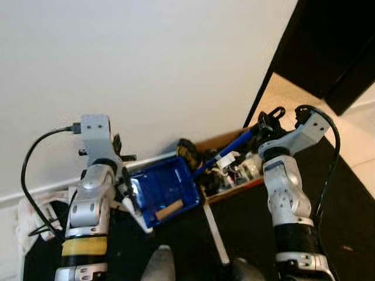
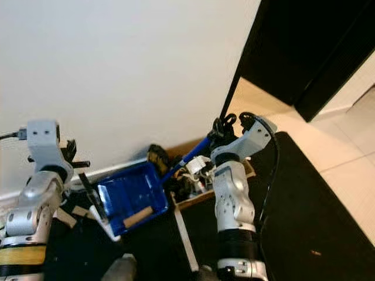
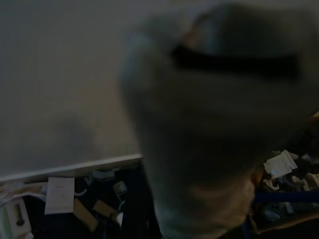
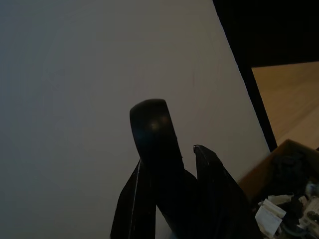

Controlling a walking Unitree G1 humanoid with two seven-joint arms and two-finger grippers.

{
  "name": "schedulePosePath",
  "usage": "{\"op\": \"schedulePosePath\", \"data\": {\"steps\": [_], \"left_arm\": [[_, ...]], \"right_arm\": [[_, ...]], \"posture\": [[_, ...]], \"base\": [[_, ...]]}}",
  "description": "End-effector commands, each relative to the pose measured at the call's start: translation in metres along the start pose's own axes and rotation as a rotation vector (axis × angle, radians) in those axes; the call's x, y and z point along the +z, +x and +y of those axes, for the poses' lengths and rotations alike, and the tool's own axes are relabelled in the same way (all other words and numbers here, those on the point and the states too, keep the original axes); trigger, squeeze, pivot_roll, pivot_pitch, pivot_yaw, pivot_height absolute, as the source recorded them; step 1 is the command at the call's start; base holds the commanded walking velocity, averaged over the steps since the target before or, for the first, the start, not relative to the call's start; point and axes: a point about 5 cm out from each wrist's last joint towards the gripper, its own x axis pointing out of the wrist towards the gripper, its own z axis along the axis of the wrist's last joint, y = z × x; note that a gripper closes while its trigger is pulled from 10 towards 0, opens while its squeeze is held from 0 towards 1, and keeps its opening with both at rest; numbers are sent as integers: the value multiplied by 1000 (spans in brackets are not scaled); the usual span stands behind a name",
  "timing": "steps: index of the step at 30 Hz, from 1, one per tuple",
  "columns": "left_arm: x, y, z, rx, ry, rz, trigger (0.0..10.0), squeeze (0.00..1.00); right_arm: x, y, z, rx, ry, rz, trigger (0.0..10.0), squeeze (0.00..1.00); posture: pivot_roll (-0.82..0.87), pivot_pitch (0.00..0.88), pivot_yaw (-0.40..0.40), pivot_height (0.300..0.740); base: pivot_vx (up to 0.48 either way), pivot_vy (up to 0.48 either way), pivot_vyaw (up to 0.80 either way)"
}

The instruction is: Sweep floor

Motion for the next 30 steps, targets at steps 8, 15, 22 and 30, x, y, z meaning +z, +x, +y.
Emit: {"op": "schedulePosePath", "data": {"steps": [8,15,22,30], "left_arm": [[2,-1,2,25,12,-12,10000,0],[1,-1,2,25,11,-8,10000,0],[-3,-1,5,45,18,5,10000,0],[-3,0,7,53,16,5,10000,0]], "right_arm": [[3,-2,4,1,59,-33,10000,0],[3,-2,7,20,56,-33,10000,0],[45,3,55,310,177,-161,10000,0],[102,23,52,258,193,-331,10000,0]], "posture": [[257,130,-3,740],[257,132,-2,740],[258,128,-1,740],[259,120,-5,740]], "base": [[0,0,0],[0,0,0],[0,0,0],[0,0,0]]}}
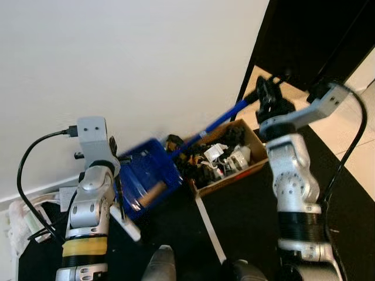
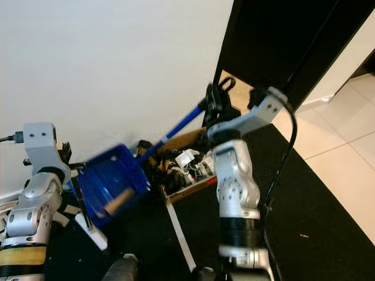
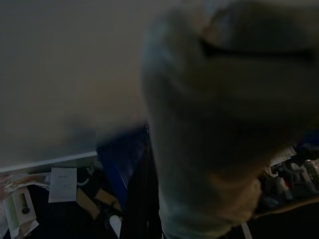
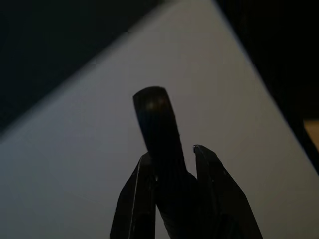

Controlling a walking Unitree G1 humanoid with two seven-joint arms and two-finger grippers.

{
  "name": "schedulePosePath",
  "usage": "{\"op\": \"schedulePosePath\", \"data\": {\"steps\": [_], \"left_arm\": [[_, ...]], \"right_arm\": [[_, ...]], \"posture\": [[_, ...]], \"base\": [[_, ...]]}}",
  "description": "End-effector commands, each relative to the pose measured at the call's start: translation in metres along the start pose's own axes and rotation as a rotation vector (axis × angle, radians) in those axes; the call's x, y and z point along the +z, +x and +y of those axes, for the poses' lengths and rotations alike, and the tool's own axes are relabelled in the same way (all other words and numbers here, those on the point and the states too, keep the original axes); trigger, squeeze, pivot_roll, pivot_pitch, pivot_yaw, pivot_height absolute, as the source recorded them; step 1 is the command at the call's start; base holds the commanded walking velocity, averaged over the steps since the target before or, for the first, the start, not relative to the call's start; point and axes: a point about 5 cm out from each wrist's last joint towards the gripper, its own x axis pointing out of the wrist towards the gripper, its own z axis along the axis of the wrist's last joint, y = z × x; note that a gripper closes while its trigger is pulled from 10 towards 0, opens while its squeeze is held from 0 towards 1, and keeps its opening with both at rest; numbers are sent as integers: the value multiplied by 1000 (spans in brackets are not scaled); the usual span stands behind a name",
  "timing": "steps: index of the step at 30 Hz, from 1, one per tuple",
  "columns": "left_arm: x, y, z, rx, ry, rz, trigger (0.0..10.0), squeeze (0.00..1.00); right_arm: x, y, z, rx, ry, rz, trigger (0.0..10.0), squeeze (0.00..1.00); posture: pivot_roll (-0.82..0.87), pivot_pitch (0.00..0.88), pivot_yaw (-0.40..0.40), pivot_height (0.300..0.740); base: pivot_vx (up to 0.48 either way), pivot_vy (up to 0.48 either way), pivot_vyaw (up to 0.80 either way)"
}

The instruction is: Sweep floor

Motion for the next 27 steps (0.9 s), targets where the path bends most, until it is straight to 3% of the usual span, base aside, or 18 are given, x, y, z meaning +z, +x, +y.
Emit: {"op": "schedulePosePath", "data": {"steps": [1,5,11,13,14,15,16,17,19,20,21,22,23,25,26,27], "left_arm": [[1,0,4,13,14,-13,10000,0],[1,0,4,13,13,-13,10000,0],[-1,1,1,8,8,-11,10000,0],[-1,1,1,8,8,-11,10000,0],[-1,1,1,6,8,-9,10000,0],[-1,1,1,6,8,-9,10000,0],[-3,1,0,5,8,-6,10000,0],[-3,1,0,5,8,-6,10000,0],[-5,1,0,-1,11,3,10000,0],[-5,1,0,-1,11,3,10000,0],[-7,1,-1,-11,17,11,10000,0],[-7,1,-1,-11,17,11,10000,0],[-8,2,-2,-18,18,14,10000,0],[-8,2,-2,-18,18,14,10000,0],[-8,4,-6,-33,23,17,10000,0],[-8,5,-7,-37,24,17,10000,0]], "right_arm": [[25,7,-6,-23,10,-106,10000,0],[37,13,-9,-27,-14,-134,10000,0],[98,32,-20,-60,-135,-277,10000,0],[98,32,-20,-60,-135,-277,10000,0],[110,32,-23,-79,-206,-303,10000,0],[110,32,-23,-79,-206,-303,10000,0],[123,30,-26,-99,-285,-335,10000,0],[123,30,-26,-99,-285,-335,10000,0],[146,23,-30,-132,-456,-402,10000,0],[146,23,-30,-132,-456,-402,10000,0],[164,16,-27,-131,-621,-469,10000,0],[164,16,-27,-131,-621,-469,10000,0],[169,15,-24,-116,-684,-496,10000,0],[169,15,-24,-116,-684,-496,10000,0],[168,17,-13,-70,-792,-525,10000,0],[164,20,-7,-40,-835,-531,10000,0]], "posture": [[257,116,-5,740],[257,115,-5,740],[246,106,-9,740],[246,106,-9,740],[243,104,-9,740],[243,104,-9,740],[239,104,-6,740],[239,104,-6,740],[231,106,2,740],[231,106,2,740],[226,105,9,740],[226,105,9,740],[226,105,9,740],[226,105,9,740],[221,103,21,740],[222,104,21,740]], "base": [[0,0,0],[0,0,0],[0,0,0],[0,0,0],[0,0,0],[0,0,0],[0,0,0],[0,0,0],[0,0,0],[0,0,0],[0,0,0],[0,0,0],[0,0,0],[0,0,0],[0,0,0],[0,0,0]]}}
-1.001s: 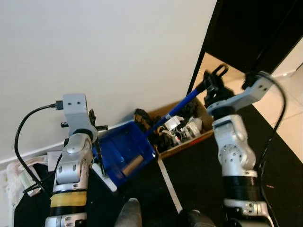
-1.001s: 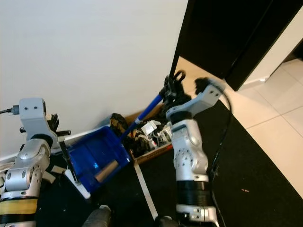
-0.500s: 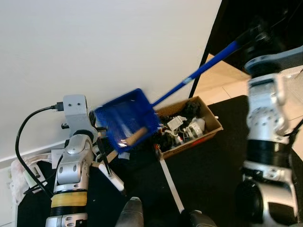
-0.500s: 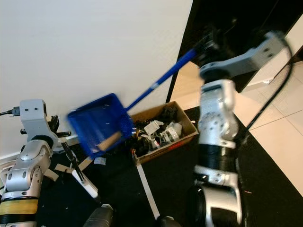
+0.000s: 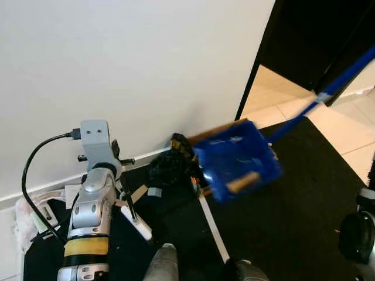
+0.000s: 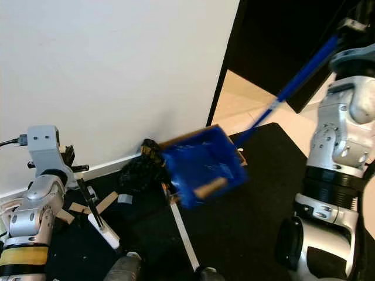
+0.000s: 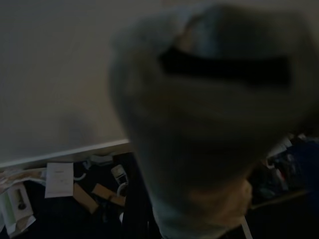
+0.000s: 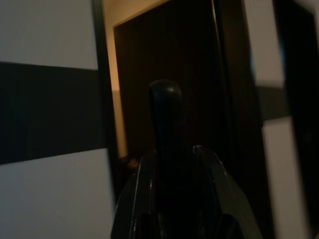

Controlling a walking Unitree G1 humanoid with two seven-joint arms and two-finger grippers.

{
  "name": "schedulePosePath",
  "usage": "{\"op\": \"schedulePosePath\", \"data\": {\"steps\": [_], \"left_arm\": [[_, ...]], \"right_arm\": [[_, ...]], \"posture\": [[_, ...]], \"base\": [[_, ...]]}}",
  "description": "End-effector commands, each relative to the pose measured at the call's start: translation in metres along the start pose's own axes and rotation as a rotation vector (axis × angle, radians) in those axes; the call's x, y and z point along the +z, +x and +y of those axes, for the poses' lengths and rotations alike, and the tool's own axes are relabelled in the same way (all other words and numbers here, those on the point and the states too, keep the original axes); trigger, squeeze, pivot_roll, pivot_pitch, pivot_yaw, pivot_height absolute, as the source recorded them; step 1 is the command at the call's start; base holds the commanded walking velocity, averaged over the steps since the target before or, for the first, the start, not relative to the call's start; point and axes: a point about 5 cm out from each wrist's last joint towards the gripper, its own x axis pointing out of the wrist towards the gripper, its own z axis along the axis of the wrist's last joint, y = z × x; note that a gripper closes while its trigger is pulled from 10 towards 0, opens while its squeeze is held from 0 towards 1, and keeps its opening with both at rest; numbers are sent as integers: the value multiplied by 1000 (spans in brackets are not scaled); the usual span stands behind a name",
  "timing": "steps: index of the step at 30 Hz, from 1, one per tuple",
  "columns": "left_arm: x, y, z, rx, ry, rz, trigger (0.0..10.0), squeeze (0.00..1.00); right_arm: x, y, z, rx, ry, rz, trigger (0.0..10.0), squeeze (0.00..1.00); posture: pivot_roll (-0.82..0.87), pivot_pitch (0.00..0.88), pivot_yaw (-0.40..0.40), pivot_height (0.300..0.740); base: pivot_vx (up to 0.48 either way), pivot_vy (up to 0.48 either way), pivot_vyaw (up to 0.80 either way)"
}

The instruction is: Sweep floor

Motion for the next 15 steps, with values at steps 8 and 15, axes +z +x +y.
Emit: {"op": "schedulePosePath", "data": {"steps": [8,15], "left_arm": [[0,0,-1,-1,20,-17,10000,0],[-5,-5,2,12,20,-10,10000,0]], "right_arm": [[-2,1,56,235,-36,-112,10000,0],[-30,0,75,246,72,16,10000,0]], "posture": [[245,109,2,740],[264,114,-14,740]], "base": [[0,0,0],[0,0,0]]}}
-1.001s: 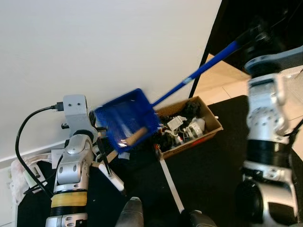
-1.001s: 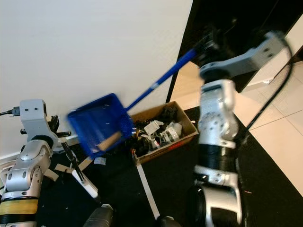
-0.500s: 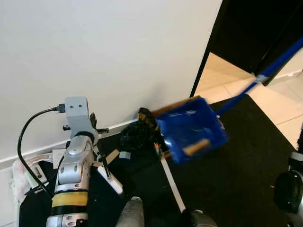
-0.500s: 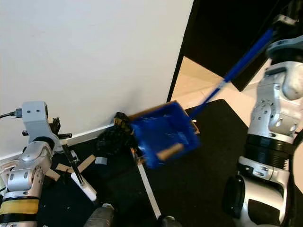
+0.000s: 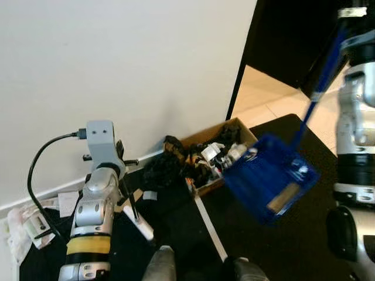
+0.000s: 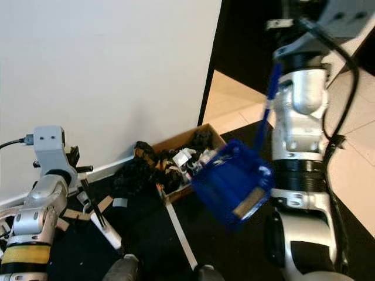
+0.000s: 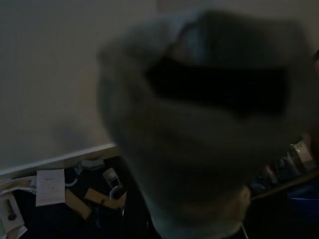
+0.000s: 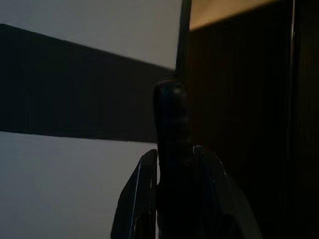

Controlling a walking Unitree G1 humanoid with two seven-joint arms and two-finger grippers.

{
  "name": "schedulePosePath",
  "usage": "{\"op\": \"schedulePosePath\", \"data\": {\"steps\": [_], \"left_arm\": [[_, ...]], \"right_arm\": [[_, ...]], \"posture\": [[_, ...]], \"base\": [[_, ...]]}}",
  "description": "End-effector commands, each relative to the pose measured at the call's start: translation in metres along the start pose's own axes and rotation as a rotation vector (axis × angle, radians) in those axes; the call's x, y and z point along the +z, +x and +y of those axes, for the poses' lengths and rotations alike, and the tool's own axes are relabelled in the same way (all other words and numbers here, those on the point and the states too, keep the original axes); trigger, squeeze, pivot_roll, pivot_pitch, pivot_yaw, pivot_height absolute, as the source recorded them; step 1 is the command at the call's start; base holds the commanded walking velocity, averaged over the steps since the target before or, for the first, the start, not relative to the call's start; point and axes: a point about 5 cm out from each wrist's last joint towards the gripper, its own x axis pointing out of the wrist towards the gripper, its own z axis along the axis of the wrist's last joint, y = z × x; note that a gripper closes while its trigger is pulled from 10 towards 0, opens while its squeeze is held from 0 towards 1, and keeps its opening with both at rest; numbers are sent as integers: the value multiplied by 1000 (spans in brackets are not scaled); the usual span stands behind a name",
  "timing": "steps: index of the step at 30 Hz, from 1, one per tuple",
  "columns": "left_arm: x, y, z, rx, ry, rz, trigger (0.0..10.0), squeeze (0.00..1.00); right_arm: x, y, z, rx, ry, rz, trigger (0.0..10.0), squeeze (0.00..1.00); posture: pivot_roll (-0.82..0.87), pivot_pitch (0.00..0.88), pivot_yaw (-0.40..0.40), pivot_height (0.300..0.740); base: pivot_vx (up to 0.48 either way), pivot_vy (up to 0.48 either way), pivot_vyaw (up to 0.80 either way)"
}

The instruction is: Sweep floor

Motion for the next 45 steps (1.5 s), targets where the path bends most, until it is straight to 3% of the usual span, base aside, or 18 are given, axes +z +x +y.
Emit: {"op": "schedulePosePath", "data": {"steps": [1,7,10,12,16,20,25,27,29,30,32,33,35,36,38,39,40,45], "left_arm": [[-1,-5,3,20,17,-16,10000,0],[-6,-7,3,17,21,2,10000,0],[-7,-4,-2,-14,30,10,10000,0],[-7,-4,-2,-14,30,10,10000,0],[-6,-3,-5,-37,42,14,10000,0],[-7,-3,-5,-40,44,15,10000,0],[-13,-7,-6,-52,50,36,10000,0],[-13,-7,-6,-52,50,36,10000,0],[-16,-8,-8,-61,51,44,10000,0],[-16,-8,-8,-61,51,44,10000,0],[-17,-8,-10,-70,53,49,10000,0],[-17,-8,-10,-70,53,49,10000,0],[-18,-8,-10,-73,56,53,10000,0],[-18,-8,-10,-73,56,53,10000,0],[-19,-8,-9,-74,60,58,10000,0],[-19,-8,-9,-74,60,58,10000,0],[-21,-9,-9,-73,62,61,10000,0],[-23,-10,-9,-72,62,67,10000,0]], "right_arm": [[-2,5,-1,-26,50,16,10000,0],[-17,-6,-3,-63,41,77,10000,0],[-32,-21,-16,-116,9,186,10000,0],[-32,-21,-16,-116,9,186,10000,0],[-59,-53,-30,-178,-10,388,10000,0],[-63,-61,-32,-180,-14,431,10000,0],[-61,-88,-64,-229,-48,557,10000,0],[-61,-88,-64,-229,-48,557,10000,0],[-69,-109,-76,-248,-77,640,10000,0],[-69,-109,-76,-248,-77,640,10000,0],[-87,-137,-73,-222,-68,777,10000,0],[-87,-137,-73,-222,-68,777,10000,0],[-106,-165,-60,-161,-35,937,10000,0],[-106,-165,-60,-161,-35,937,10000,0],[-121,-188,-52,-143,-2,1059,10000,0],[-121,-188,-52,-143,-2,1059,10000,0],[-132,-206,-50,-153,2,1135,10000,0],[-139,-210,-51,-209,8,1128,10000,0]], "posture": [[271,118,-16,740],[261,125,-6,740],[242,131,10,740],[242,131,10,740],[240,142,18,740],[239,143,18,740],[218,158,17,740],[218,158,17,740],[211,169,20,740],[211,169,20,740],[210,171,21,740],[210,171,21,740],[212,173,20,740],[212,173,20,740],[213,174,17,740],[213,174,17,740],[218,175,16,740],[226,175,16,740]], "base": [[0,0,0],[0,0,0],[0,0,0],[0,0,0],[0,0,0],[0,0,0],[0,0,0],[0,0,0],[0,0,0],[0,0,0],[0,0,0],[0,0,0],[0,0,0],[0,0,0],[0,0,0],[0,0,0],[0,0,0],[0,0,0]]}}
